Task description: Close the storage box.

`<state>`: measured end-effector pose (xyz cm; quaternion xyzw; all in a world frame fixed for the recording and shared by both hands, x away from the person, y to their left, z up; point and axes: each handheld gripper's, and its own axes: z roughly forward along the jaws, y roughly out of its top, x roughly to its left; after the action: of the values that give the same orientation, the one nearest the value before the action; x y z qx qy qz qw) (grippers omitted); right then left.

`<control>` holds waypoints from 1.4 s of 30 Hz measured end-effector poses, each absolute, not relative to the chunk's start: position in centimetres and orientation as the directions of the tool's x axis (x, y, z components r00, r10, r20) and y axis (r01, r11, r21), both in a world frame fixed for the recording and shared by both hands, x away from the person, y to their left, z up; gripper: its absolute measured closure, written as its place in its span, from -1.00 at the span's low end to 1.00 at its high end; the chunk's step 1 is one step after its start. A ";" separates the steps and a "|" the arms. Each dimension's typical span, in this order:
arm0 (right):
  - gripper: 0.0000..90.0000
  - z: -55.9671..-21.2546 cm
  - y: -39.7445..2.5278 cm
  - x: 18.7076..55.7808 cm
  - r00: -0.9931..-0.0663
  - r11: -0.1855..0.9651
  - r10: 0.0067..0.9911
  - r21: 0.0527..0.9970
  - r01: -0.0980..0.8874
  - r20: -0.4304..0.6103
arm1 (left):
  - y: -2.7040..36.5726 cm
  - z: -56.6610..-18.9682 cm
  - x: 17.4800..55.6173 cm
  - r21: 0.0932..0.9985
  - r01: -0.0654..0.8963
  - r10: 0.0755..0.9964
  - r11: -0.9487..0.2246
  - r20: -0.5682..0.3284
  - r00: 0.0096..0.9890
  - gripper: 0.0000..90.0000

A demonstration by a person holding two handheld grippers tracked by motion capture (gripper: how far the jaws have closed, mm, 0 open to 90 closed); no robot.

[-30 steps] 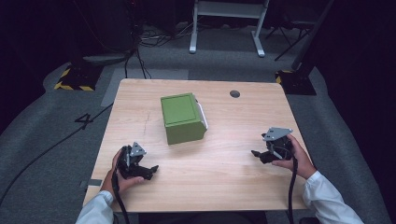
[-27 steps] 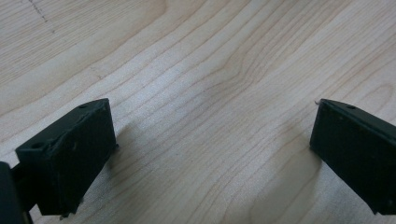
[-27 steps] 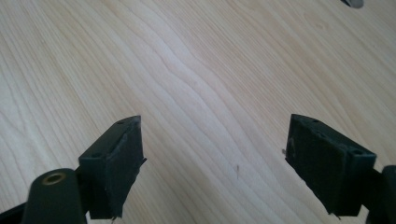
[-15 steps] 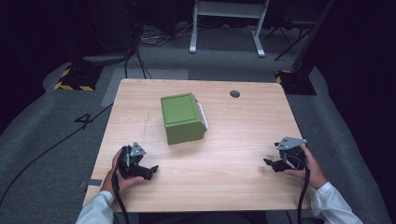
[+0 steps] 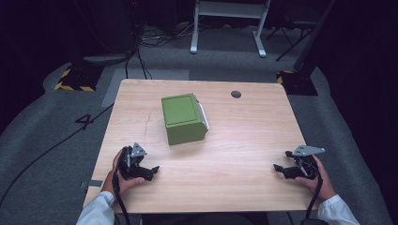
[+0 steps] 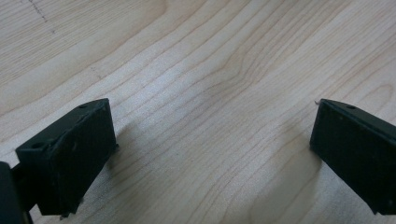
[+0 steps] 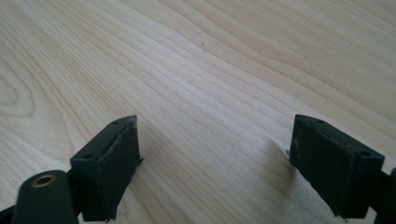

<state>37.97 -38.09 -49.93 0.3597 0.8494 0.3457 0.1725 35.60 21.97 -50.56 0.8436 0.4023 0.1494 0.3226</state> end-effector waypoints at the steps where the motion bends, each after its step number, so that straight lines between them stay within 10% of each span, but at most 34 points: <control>1: -0.64 -49.9 -38.1 38.0 -0.682 0.502 0.730 0.711 0.492 -0.044 | 22.0 -50.6 35.6 0.665 0.583 0.775 -0.467 -0.009 0.632 -0.99; 42: -0.66 -50.4 -38.6 37.6 -0.659 0.451 0.752 0.738 0.502 -0.012 | 22.0 -50.6 35.7 0.662 0.585 0.770 -0.469 -0.018 0.638 -1.00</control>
<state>37.57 -38.63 -50.40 0.3759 0.8342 0.3652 0.1715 35.69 21.96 -50.58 0.8450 0.4010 0.1428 0.3238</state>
